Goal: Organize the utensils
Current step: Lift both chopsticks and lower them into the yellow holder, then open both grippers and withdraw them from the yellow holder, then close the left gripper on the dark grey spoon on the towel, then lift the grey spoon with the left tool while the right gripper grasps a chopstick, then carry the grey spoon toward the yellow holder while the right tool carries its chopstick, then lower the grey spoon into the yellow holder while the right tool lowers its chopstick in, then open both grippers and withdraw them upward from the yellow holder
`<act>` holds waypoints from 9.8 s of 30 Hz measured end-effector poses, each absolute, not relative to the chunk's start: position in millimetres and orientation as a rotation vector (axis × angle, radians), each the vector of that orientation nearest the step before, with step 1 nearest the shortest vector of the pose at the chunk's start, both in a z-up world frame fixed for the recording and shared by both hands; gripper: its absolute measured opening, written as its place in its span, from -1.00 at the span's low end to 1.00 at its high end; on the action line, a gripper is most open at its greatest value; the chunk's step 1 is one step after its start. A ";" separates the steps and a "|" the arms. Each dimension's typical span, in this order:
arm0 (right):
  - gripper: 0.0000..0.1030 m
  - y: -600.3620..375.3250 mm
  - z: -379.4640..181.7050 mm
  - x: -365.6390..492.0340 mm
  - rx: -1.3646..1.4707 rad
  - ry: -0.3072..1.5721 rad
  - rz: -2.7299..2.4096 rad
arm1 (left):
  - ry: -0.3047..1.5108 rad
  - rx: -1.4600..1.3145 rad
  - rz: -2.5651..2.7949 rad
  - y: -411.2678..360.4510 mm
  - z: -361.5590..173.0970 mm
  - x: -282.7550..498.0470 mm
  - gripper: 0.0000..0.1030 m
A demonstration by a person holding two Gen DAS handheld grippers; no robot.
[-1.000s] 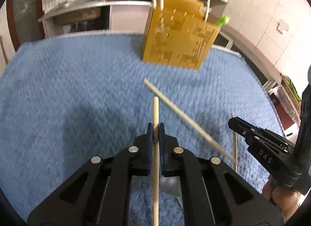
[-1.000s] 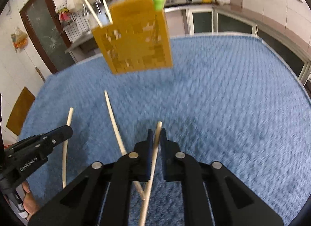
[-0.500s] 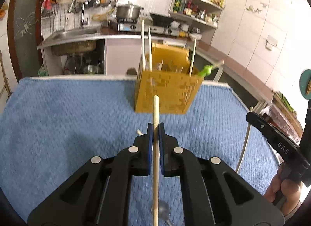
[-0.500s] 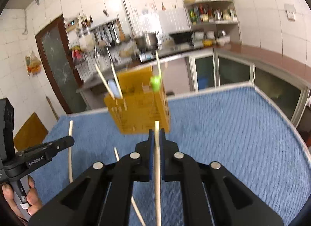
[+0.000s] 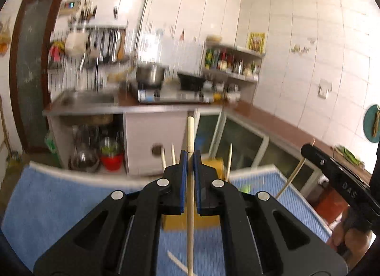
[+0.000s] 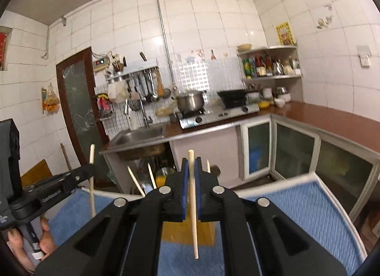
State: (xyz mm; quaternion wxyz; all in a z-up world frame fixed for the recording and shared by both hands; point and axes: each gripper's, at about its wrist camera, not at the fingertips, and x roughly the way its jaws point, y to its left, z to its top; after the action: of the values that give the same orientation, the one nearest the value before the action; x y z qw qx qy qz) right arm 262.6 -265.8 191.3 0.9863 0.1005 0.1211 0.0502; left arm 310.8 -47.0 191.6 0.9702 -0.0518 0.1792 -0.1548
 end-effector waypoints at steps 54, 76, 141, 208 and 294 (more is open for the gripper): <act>0.19 -286.2 94.9 295.4 0.129 0.522 0.022 | 0.566 -0.069 -0.223 -35.8 111.9 308.4 0.84; 0.21 -312.8 -32.2 206.1 0.170 0.737 -0.038 | 0.930 -0.059 -0.219 -42.6 -29.4 172.4 0.55; -1.00 -192.7 25.9 286.4 0.099 0.775 0.264 | 0.746 0.080 -0.231 -2.5 33.1 280.7 -0.37; -0.89 -229.7 47.0 265.5 0.214 0.432 0.232 | 0.630 0.112 -0.307 -31.0 76.9 287.6 -0.38; 0.92 -206.7 52.3 87.3 0.065 0.344 0.034 | 0.388 0.008 -0.089 22.9 73.6 105.2 0.90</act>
State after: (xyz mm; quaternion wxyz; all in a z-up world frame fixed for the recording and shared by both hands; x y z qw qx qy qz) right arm 87.3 -206.7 52.3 0.9846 0.0324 0.1710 0.0167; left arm 105.2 22.9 73.6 0.9802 0.0040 0.1929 -0.0442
